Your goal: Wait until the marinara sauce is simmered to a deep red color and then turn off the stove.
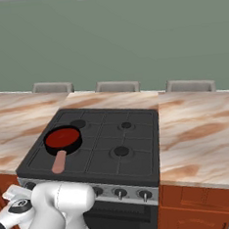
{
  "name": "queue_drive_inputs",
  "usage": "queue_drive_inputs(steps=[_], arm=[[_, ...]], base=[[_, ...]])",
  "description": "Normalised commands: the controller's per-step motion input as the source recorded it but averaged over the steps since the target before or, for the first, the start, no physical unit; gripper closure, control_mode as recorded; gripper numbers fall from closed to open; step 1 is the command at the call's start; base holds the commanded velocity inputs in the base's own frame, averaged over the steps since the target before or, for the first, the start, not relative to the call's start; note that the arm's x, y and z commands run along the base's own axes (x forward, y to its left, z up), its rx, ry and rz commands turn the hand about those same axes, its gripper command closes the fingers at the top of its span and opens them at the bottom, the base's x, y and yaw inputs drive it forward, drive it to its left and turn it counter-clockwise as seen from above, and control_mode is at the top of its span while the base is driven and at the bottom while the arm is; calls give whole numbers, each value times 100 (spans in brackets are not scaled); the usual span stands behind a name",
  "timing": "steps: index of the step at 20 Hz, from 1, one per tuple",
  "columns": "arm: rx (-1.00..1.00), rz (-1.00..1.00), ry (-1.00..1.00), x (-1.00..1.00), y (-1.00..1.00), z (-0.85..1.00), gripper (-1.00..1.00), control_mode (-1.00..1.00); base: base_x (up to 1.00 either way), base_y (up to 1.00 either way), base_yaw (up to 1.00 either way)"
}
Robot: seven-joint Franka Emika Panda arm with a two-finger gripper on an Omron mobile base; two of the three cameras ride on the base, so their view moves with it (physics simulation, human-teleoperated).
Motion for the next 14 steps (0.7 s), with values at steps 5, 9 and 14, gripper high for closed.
queue_drive_inputs(steps=[5,9,14], arm=[[22,-16,0,-19,0,0,100,-100],[26,-17,0,-22,0,0,100,-100],[29,-18,0,-24,-1,0,100,-100]], base=[[0,0,0],[0,0,0],[0,0,0]])
